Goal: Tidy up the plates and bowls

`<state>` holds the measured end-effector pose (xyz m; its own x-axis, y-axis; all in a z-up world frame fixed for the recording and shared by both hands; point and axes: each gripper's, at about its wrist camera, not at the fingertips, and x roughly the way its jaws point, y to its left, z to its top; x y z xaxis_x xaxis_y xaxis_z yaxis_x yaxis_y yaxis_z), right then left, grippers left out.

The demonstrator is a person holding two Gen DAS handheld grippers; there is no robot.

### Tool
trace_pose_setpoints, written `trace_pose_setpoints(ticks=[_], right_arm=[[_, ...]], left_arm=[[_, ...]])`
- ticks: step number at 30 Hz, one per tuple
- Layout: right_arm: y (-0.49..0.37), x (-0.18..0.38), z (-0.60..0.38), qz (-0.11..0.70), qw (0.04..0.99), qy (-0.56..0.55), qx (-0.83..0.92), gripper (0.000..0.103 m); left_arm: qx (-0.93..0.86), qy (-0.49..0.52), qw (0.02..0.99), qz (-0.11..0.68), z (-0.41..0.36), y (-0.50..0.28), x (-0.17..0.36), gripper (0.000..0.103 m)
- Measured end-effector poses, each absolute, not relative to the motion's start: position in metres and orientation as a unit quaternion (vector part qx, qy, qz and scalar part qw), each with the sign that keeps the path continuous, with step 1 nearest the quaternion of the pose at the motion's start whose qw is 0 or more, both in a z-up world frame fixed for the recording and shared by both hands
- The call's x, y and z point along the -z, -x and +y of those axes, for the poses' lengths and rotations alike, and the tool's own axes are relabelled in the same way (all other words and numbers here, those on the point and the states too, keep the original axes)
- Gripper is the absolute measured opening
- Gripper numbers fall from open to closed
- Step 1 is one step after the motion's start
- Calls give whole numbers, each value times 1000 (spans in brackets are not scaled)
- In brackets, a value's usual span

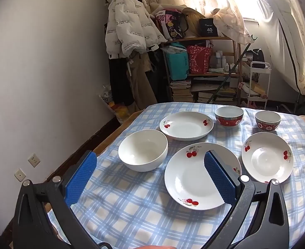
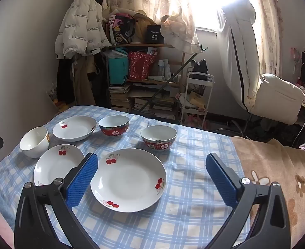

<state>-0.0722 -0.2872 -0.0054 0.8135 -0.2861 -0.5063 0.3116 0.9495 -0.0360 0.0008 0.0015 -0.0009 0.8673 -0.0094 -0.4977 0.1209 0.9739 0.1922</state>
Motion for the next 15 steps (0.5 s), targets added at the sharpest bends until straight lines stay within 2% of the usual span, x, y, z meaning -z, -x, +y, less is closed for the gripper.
trace_pose_setpoints(ticks=[15], right_arm=[[74,5,-288,260,952,-25,157,103]], left_arm=[[32,-117,960,252,0,-2,-4,102]])
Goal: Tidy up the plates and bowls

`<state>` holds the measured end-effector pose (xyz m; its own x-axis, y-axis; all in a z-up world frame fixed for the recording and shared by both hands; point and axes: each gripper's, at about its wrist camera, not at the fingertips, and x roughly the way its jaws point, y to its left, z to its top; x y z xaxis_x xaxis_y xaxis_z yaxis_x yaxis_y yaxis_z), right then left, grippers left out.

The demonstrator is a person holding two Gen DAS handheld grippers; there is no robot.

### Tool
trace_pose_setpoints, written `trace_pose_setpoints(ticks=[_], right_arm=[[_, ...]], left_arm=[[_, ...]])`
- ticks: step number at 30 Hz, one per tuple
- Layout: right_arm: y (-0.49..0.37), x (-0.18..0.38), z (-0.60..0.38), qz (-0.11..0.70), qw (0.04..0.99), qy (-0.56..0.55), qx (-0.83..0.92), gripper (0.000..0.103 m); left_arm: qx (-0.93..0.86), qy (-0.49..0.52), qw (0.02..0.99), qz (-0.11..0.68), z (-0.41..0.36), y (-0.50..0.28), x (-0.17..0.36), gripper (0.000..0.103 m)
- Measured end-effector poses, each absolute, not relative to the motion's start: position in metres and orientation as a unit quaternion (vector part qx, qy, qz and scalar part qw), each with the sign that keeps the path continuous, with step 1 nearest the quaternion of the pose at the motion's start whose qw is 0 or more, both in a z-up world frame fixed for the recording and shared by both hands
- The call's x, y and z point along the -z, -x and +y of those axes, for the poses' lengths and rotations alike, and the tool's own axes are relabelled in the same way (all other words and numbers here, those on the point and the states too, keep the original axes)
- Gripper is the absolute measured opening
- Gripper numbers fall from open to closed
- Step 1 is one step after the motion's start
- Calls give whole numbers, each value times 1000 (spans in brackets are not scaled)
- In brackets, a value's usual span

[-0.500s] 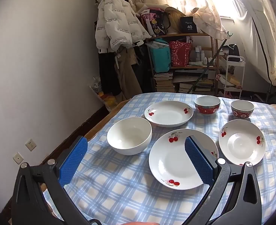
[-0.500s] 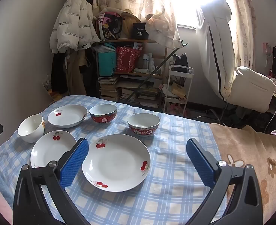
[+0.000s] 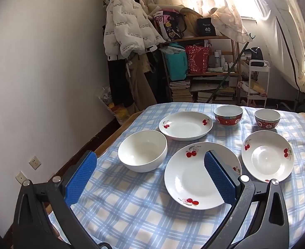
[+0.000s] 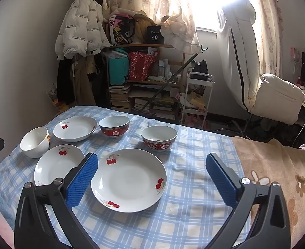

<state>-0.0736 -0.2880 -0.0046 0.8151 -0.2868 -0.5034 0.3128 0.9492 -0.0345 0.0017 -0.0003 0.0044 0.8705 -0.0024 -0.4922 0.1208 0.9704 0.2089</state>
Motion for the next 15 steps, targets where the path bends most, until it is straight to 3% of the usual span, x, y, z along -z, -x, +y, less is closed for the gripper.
trace_pose_setpoints(ticks=[15], right_arm=[[73,4,-288,260,952,-24,157,103]], left_arm=[[39,-125,960,249,-6,1,3,102]])
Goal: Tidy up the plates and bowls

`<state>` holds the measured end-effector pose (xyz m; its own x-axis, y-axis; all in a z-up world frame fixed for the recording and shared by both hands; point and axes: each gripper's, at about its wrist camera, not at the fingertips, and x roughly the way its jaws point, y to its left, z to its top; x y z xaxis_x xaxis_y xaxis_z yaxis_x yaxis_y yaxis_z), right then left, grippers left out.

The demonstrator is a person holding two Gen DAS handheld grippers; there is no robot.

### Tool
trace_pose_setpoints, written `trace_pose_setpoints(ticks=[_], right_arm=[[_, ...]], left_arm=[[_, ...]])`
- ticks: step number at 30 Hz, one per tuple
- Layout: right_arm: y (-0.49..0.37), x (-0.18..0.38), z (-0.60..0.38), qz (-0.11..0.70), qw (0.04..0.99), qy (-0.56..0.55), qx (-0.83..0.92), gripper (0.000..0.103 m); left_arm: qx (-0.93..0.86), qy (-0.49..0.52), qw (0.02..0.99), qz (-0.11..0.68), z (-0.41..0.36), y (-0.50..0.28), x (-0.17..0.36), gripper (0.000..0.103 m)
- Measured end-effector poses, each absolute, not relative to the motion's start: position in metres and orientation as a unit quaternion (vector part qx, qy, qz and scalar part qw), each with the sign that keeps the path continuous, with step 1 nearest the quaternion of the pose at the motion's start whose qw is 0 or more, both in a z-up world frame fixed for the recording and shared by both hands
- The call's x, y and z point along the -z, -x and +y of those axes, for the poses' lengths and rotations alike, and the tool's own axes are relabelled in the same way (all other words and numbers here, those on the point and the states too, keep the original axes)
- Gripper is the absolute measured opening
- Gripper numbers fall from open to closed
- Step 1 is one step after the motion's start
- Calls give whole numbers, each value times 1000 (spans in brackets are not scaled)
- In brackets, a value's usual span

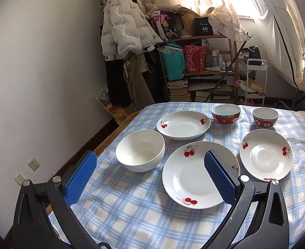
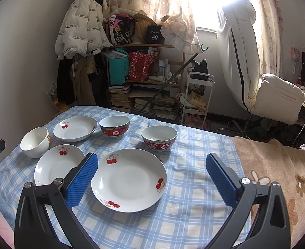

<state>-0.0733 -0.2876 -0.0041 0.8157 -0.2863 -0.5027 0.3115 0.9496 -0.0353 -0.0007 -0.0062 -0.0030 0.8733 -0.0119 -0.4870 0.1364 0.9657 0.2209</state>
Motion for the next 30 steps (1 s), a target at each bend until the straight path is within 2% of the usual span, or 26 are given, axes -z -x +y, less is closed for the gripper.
trace_pose_setpoints(ticks=[30], right_arm=[[74,5,-288,259,953,-25,156,103]], left_arm=[[41,-125,959,249,-6,1,3,102]])
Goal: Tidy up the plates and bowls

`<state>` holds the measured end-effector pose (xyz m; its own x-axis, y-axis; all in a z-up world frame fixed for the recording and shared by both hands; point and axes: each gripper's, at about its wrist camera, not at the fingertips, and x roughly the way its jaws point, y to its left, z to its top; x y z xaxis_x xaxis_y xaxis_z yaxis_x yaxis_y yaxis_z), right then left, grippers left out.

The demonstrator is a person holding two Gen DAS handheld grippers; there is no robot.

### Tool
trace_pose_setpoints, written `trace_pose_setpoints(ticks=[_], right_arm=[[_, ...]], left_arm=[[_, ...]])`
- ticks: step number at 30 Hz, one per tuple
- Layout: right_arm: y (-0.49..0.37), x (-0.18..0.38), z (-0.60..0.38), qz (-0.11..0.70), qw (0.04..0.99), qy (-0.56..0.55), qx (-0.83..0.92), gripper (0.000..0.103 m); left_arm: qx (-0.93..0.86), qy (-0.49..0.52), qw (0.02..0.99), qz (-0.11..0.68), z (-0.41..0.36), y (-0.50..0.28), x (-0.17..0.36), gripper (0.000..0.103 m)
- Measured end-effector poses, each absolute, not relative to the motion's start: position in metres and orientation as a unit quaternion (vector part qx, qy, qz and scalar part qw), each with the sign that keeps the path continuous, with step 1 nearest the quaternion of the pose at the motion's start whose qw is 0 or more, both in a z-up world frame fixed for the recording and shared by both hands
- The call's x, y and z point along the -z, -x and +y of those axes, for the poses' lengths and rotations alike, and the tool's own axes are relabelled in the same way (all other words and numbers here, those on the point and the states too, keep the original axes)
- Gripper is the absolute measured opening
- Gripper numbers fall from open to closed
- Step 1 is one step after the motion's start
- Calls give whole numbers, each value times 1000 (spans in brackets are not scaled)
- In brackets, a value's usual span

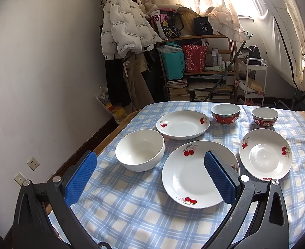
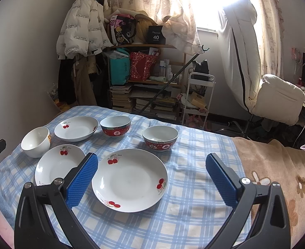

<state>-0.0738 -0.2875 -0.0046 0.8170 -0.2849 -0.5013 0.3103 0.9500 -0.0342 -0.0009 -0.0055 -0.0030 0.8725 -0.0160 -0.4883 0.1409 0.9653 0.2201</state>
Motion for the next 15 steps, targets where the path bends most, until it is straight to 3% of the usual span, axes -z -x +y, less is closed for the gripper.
trace_pose_setpoints(ticks=[15], right_arm=[[74,4,-288,259,953,-25,156,103]], left_arm=[[40,-126,960,247,-6,1,3,102]])
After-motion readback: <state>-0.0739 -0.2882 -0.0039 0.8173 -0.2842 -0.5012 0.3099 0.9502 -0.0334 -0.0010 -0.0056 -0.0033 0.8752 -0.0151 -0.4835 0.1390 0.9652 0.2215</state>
